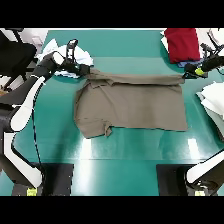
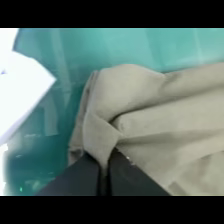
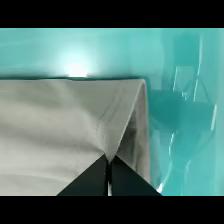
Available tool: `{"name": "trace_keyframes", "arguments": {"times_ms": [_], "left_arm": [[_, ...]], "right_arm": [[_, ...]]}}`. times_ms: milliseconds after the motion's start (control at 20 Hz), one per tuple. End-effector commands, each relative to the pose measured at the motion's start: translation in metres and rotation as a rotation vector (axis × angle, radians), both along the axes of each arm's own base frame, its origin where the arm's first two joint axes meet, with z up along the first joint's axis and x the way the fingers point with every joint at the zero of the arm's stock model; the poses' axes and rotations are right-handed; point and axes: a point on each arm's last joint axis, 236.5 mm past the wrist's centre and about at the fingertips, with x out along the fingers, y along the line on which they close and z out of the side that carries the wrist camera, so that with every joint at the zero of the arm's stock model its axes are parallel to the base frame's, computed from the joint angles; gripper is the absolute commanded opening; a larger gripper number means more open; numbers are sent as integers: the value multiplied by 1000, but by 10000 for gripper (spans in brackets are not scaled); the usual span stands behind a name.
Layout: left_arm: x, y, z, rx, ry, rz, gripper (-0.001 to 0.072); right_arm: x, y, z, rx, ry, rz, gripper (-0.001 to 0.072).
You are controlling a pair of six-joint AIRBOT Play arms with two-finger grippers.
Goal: Fold the shirts.
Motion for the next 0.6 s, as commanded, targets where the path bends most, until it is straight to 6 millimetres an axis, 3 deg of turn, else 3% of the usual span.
{"name": "trace_keyframes", "arguments": {"times_ms": [0, 100, 250, 550], "left_arm": [[4, 6, -2, -5, 5, 46, 26], [-7, 7, -11, 19, 57, 21, 26], [-44, 17, -35, 112, 215, -45, 25], [-118, 20, -54, 156, 518, -158, 26]], "right_arm": [[-2, -3, 7, -23, -9, -1, 21], [-9, 7, -3, -12, 40, 25, 21], [-30, 18, -24, 9, 160, 61, 21], [-52, 23, -31, -44, 268, 97, 21]]}}
